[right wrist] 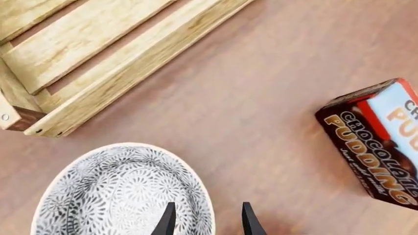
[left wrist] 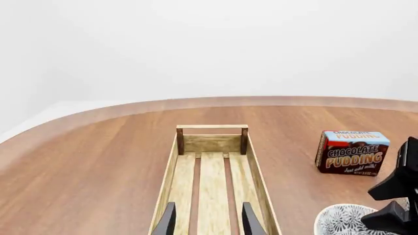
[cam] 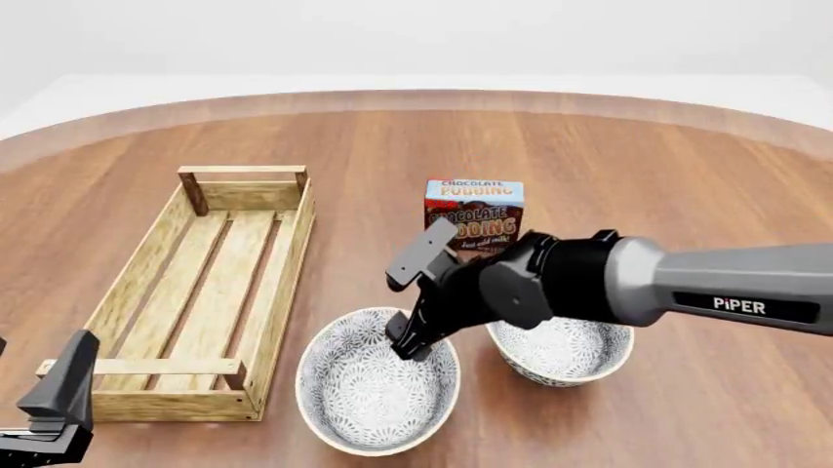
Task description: Stack the left bowl on the right bowl and place them in the tray.
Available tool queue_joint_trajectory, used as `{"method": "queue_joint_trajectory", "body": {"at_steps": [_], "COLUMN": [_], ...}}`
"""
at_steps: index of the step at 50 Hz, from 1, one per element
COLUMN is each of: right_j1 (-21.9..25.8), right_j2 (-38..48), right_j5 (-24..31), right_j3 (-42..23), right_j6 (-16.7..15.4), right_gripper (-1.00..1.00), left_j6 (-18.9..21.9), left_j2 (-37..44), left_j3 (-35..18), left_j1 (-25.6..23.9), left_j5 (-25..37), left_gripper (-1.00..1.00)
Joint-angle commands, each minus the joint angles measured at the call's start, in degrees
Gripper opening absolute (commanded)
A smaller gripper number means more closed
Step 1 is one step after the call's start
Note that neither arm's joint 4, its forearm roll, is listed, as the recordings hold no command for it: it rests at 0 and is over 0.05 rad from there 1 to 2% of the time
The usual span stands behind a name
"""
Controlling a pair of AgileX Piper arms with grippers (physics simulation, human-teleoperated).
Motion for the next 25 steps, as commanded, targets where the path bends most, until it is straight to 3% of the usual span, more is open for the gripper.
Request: {"method": "queue_joint_trajectory", "body": {"at_steps": [1,19,20,25], "right_j1": [0.2,2.5,2.2,1.5], "right_j2": [1.7,5.9,6.2,5.4], "right_j5": [-1.3,-4.3,-4.3,-3.7], "right_j3": [0.4,1.5,1.3,0.9], "right_j6": [0.9,3.6,3.1,2.4], "right_gripper": [1.0,1.0,-1.0,-1.0], "left_j6": [0.0,0.0,0.0,0.0], "left_j2": [0.0,0.0,0.0,0.0], "left_j3": [0.0,0.0,0.0,0.0], "left_j1": [0.0,0.0,0.0,0.0], "left_j5": [0.0,0.0,0.0,0.0], "left_gripper": [1.0,1.0,1.0,1.0]}}
